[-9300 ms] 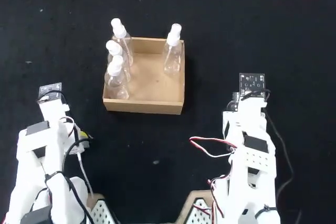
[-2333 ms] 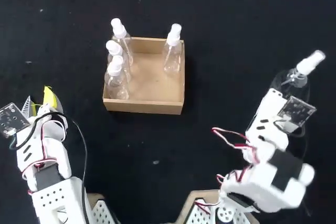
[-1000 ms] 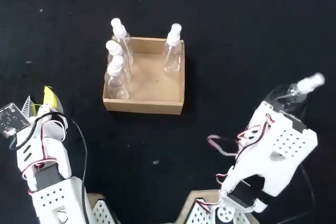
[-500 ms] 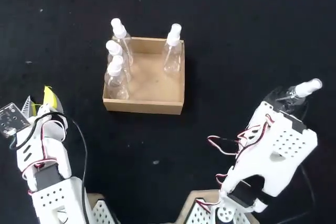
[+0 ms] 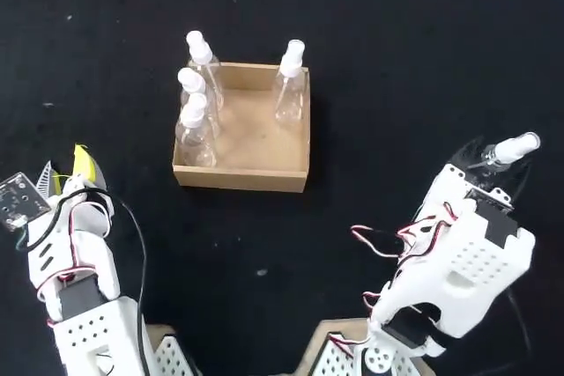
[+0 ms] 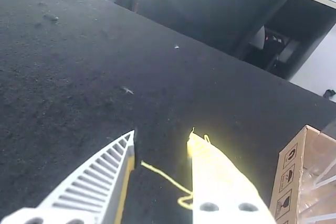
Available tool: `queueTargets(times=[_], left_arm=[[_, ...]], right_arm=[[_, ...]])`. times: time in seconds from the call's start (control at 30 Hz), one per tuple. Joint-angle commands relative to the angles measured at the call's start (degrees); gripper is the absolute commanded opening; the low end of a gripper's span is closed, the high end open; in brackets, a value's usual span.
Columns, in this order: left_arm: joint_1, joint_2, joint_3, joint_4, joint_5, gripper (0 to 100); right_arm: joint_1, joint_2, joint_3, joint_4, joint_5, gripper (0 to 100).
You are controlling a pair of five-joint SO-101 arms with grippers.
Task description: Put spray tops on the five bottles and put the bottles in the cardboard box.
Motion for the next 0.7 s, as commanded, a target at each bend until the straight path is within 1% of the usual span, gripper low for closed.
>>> queueTargets(times=[0.0,0.2,0.27,0.37,0.53,0.67], left_arm=[[-0.48,-0.62,1.36,0.09,-0.53,6],[-0.48,-0.62,1.36,0.09,-0.53,6],[-0.48,-0.62,1.36,0.09,-0.53,6],[-0.48,-0.62,1.36,0.09,-0.53,6],[-0.48,-0.62,1.36,0.09,-0.53,6],[-0.48,-0.62,1.36,0.09,-0.53,6]], right_arm=[[-1.23,-3.56,-1.01,0.26,0.53,23.7],[-1.23,-3.38,-0.57,1.23,0.44,22.4],[-1.23,-3.47,-0.75,3.25,0.44,16.2],[-0.26,-3.56,-0.57,3.43,0.53,1.8],[0.62,-3.65,-0.4,0.26,0.53,1.1],[0.09,-5.58,3.47,-2.73,0.53,1.1]])
